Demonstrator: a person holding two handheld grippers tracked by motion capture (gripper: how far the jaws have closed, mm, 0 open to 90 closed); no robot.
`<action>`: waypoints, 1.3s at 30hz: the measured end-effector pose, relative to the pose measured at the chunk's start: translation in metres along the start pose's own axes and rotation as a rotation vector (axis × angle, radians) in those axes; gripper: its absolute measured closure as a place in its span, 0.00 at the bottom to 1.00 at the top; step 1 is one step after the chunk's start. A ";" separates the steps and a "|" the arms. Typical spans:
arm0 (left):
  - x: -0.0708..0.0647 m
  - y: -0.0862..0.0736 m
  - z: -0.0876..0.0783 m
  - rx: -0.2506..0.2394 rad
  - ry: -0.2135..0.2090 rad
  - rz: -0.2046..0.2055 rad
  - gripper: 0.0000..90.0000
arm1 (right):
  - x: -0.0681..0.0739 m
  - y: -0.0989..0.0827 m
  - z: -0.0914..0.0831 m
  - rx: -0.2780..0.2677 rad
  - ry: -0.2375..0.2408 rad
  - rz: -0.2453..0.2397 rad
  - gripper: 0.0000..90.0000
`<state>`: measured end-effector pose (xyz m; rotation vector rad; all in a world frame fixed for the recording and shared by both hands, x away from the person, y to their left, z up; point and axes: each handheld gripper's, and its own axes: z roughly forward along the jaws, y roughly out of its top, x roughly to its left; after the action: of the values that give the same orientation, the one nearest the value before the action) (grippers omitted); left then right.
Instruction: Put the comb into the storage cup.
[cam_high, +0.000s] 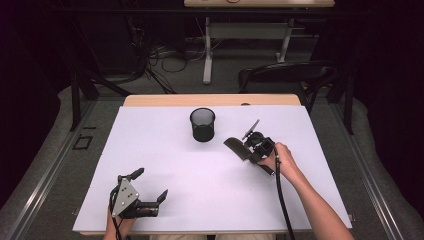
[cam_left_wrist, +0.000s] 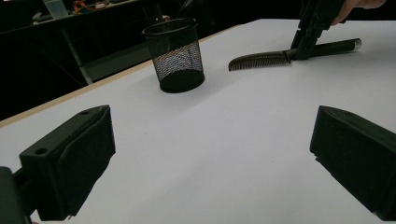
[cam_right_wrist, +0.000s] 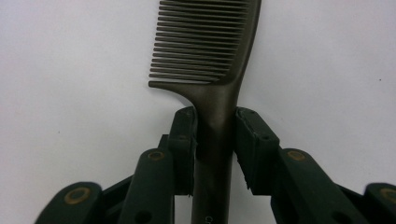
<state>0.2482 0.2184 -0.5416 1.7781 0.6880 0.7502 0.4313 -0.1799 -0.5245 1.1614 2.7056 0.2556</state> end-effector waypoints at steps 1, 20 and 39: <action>0.000 0.000 0.000 0.001 0.001 0.001 0.00 | -0.001 0.000 0.000 -0.003 -0.003 -0.012 0.78; 0.000 0.000 0.001 0.001 0.000 -0.003 0.00 | -0.004 -0.012 -0.009 -0.140 0.055 0.053 0.81; 0.000 -0.001 0.001 0.001 0.002 -0.004 0.00 | -0.009 -0.035 -0.030 -0.318 0.103 0.078 0.81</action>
<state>0.2488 0.2181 -0.5423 1.7769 0.6928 0.7488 0.4058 -0.2124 -0.5031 1.1856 2.5787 0.7457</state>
